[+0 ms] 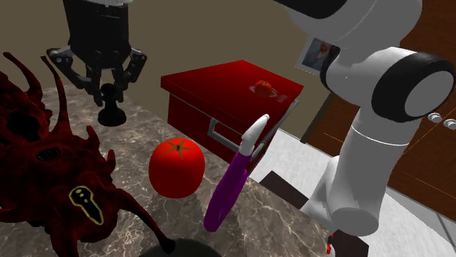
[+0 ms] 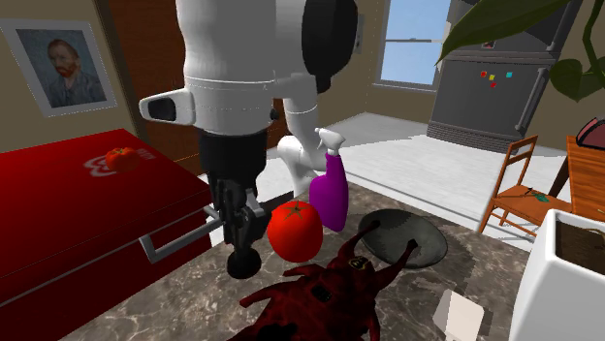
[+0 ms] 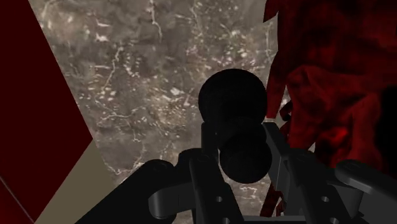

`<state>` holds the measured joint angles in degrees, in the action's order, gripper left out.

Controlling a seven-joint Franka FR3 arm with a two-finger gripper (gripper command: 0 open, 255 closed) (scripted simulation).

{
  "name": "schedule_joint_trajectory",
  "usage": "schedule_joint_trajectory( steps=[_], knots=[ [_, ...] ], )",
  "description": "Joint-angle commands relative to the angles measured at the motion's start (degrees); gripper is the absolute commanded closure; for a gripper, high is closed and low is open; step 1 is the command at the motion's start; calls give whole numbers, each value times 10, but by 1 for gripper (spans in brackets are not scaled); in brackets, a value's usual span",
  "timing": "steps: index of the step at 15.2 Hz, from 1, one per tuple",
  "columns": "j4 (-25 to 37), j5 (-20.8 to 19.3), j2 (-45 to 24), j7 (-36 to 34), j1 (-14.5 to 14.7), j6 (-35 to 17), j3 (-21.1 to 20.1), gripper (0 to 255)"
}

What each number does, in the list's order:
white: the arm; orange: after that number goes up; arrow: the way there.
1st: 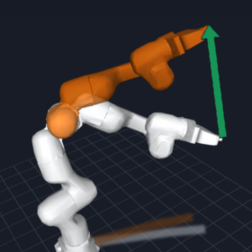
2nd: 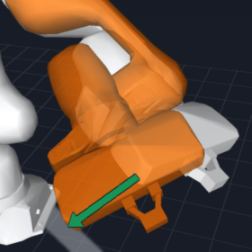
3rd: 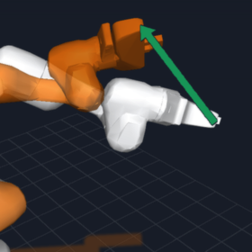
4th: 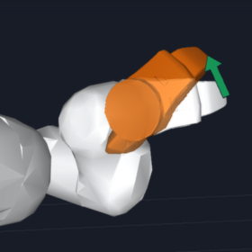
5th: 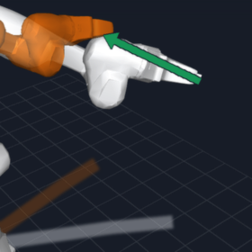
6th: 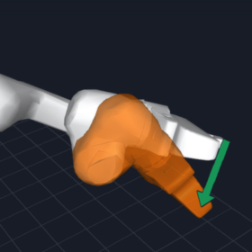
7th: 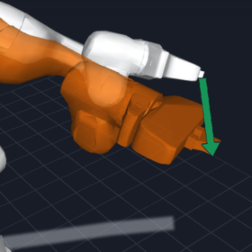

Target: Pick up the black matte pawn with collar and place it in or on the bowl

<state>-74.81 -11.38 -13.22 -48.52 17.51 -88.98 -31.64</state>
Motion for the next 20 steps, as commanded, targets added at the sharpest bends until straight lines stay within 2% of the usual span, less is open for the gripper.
schedule_joint_trajectory(
  steps=[1,10,20],
  knots=[
    [-41,16,34,-13,0,-10,-7,255],
    [-172,82,160,-76,23,-29,-39,255],
    [-234,136,246,-169,72,-19,-88,255]
  ],
)
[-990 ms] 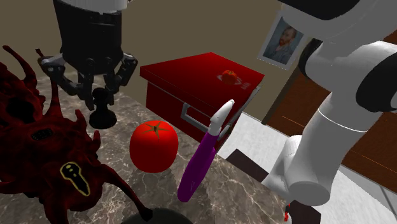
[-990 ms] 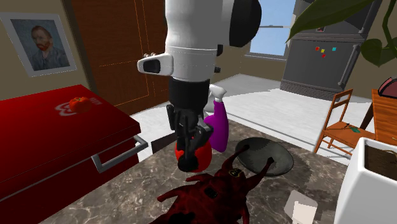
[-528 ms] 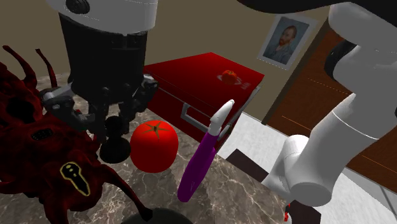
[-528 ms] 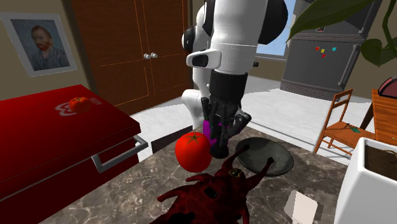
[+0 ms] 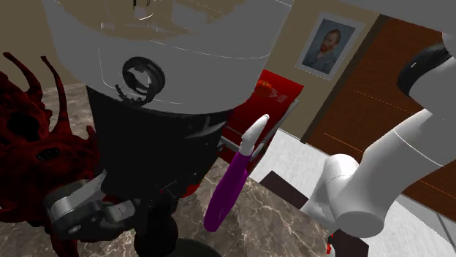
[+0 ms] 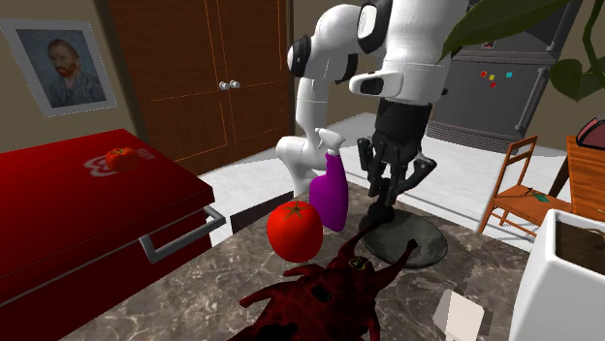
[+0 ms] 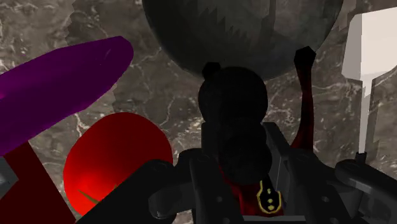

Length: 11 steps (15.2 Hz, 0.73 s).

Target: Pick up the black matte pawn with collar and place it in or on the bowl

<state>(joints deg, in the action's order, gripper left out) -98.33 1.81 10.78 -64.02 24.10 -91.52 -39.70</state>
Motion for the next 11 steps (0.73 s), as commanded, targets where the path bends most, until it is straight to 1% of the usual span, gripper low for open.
schedule_joint_trajectory(
  steps=[1,4,11],
  knots=[
    [-1,9,11,-25,11,8,-14,255],
    [-4,20,24,-62,27,15,-36,255],
    [-70,30,39,-57,31,-40,-34,255]
  ],
)
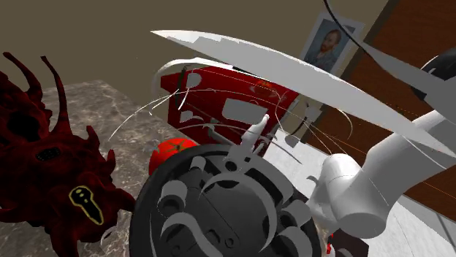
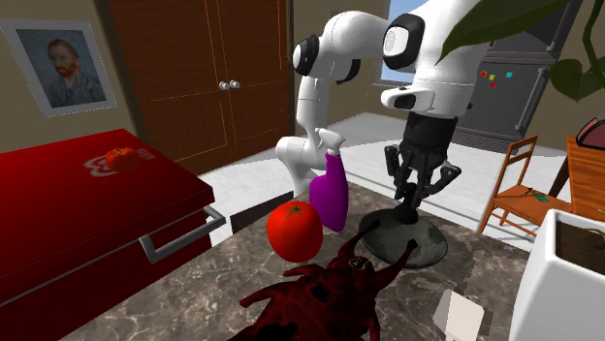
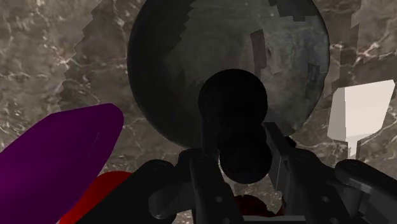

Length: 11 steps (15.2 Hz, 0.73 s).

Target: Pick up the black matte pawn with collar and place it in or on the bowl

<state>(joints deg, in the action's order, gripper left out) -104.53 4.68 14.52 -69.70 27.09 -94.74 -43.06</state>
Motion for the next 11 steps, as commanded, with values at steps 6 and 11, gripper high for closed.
schedule_joint_trajectory(
  steps=[6,11],
  knots=[
    [-59,6,8,0,4,-53,-2,255],
    [-75,7,9,0,5,-69,-4,255]
  ],
)
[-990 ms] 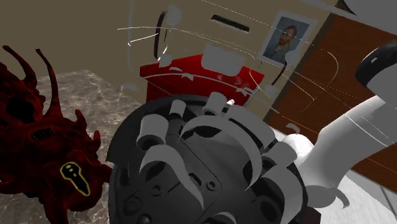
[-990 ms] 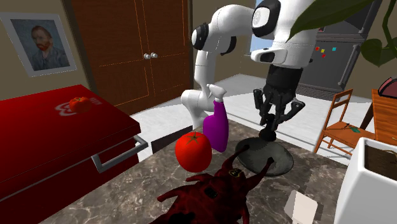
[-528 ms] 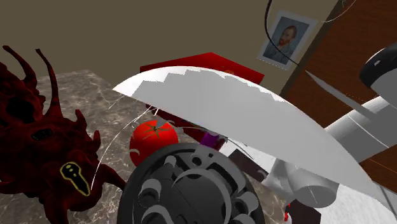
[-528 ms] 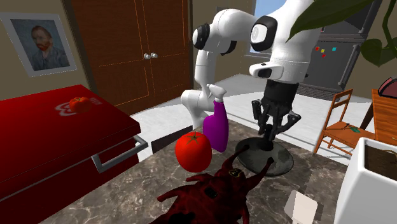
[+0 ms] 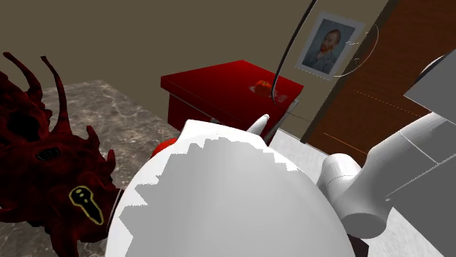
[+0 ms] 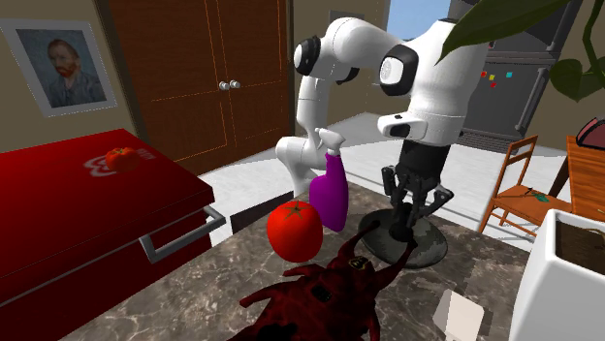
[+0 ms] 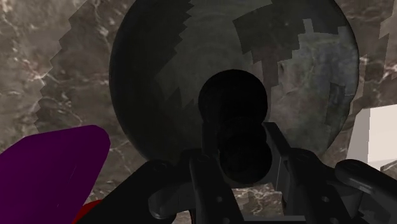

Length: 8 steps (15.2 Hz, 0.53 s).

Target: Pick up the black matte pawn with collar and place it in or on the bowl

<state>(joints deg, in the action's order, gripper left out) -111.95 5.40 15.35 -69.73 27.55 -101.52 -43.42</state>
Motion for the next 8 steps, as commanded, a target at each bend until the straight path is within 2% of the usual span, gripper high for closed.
schedule_joint_trajectory(
  steps=[1,5,6,8],
  knots=[
    [-1,0,0,0,0,-1,0,255],
    [-1,0,0,0,0,-1,0,255],
    [-1,0,0,0,0,-1,0,0],
    [-1,0,0,0,0,-1,0,0]
  ],
)
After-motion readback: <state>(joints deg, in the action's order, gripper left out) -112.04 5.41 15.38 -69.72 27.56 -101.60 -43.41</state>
